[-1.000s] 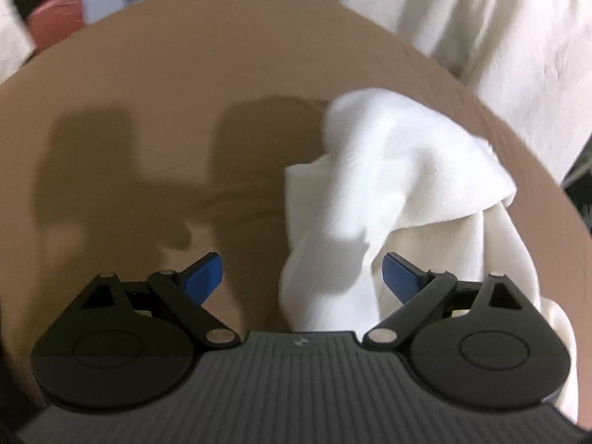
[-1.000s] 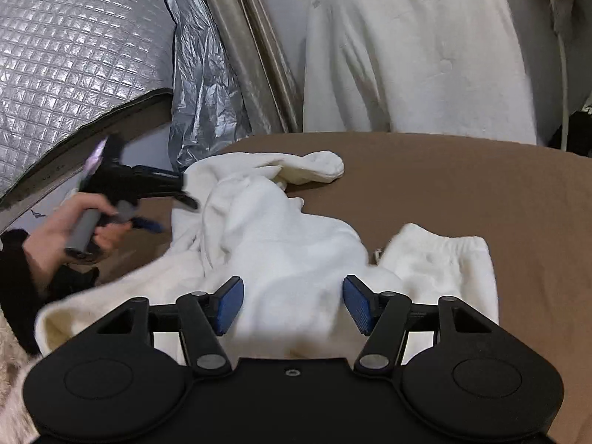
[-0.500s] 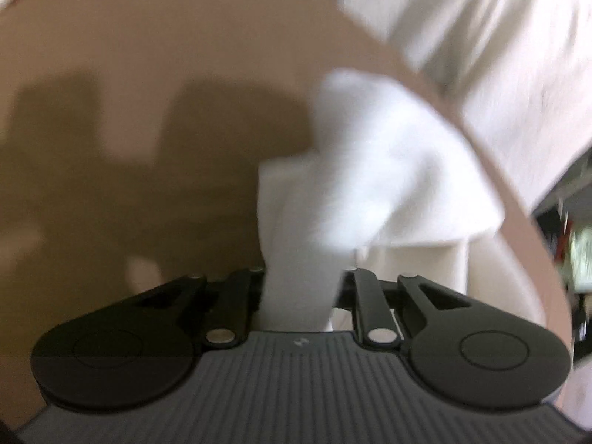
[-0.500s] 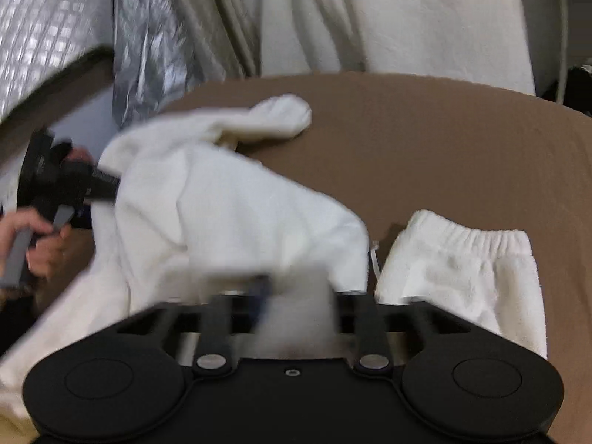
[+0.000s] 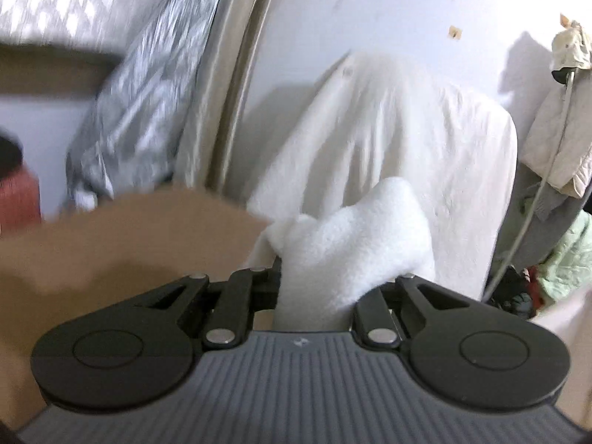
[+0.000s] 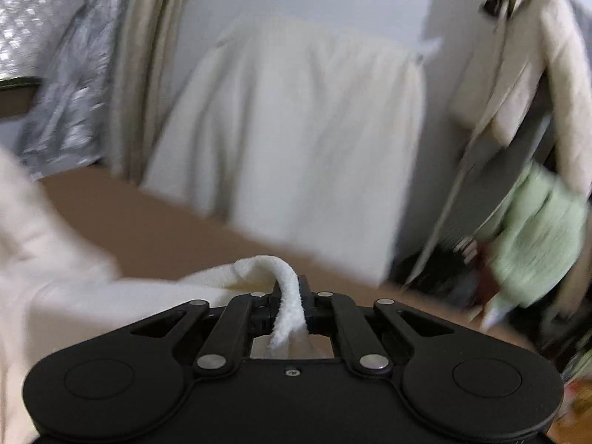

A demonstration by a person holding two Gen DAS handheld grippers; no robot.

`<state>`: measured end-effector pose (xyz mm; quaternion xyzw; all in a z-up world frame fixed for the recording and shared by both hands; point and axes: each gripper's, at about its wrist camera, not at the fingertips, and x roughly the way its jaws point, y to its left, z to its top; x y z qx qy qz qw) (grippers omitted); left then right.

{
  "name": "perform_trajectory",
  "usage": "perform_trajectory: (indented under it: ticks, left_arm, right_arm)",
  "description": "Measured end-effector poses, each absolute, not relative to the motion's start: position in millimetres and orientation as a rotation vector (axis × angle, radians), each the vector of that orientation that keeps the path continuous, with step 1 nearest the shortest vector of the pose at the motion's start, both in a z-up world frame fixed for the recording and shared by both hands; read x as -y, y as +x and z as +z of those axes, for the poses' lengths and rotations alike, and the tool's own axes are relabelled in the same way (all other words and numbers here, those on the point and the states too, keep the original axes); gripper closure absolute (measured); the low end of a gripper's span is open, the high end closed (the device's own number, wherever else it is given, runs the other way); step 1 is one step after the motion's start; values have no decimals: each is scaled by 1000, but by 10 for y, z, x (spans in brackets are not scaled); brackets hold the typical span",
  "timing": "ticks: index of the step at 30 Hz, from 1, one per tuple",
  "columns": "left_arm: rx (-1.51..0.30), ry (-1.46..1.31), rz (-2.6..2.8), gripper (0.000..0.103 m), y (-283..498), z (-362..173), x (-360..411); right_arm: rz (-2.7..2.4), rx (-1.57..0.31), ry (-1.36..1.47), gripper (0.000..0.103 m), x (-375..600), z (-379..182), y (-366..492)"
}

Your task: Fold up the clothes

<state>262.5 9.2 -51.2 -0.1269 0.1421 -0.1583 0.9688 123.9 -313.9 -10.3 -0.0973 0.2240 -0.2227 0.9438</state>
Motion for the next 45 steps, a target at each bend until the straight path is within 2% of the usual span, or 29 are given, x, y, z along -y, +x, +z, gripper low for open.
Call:
perform_trajectory:
  ticks: [2,3,4,5,6,7,8,9,12,14,15,19,22,26,29,33,36,40,43,45]
  left_arm:
    - [-154,-295,-323,87,2615,-368,-88]
    - [-102,-326,-296,83,2639,-356,-93]
    - [-61,-361,-251,61,2682,-384,-98]
    - [-51,-393,-158,10,2734,-449,-83]
    - [-87,-409,-55,0,2795,-556,-54]
    - [-171,-408,-25,0,2879,-707,-32]
    - [-276,-400,-33,0,2975,-880,-17]
    - [-389,-397,-65,0,3057,-1103,-7]
    - [-701,-386,-110,2,3192,-1724,86]
    - [-862,-314,-125,4,3289,-1890,227]
    - [-884,-275,-133,4,3284,-1904,287]
    - [-886,-181,-187,3,3134,-1915,417]
    - [-960,-173,-230,3,2952,-1975,491]
    - [-1035,-183,-205,3,2492,-1984,498]
    - [-984,-160,-229,2,2199,-1834,499]
    - [-910,-57,-288,0,1845,-1718,559]
    - [-955,32,-254,0,1831,-1825,614]
    - [-975,70,-252,0,1825,-1810,523]
    - [-921,36,-271,0,1795,-1727,410]
    - [-918,19,-262,0,1834,-1743,355]
  right_arm:
    - [-548,-364,-214,99,3358,228,1359]
    - [-601,-310,-221,99,3457,367,1427]
    - [-641,-257,-231,96,3535,465,1467]
    - [-667,-204,-242,79,3593,523,1480]
    - [-695,-169,-259,62,3621,531,1482]
    - [-724,-153,-283,28,3620,489,1471]
    - [-743,-153,-302,6,3608,413,1444]
    - [-752,-171,-315,4,3585,302,1400]
    - [-643,-339,-323,5,3547,-163,1181]
    - [-590,-472,-243,5,3549,-535,956]
    - [-568,-527,-188,6,3554,-714,828]
    - [-463,-676,103,6,3614,-1287,265]
    - [-421,-691,237,6,3701,-1525,-122]
    - [-423,-690,426,6,3876,-1660,-401]
    - [-386,-663,525,6,3932,-1633,-453]
    - [-366,-627,562,6,3881,-1574,-602]
    - [-375,-701,517,6,3775,-1601,-702]
    - [-572,-844,316,6,3678,-1774,-790]
    - [-540,-877,348,17,3743,-1844,-899]
    - [-466,-871,403,18,3752,-1860,-934]
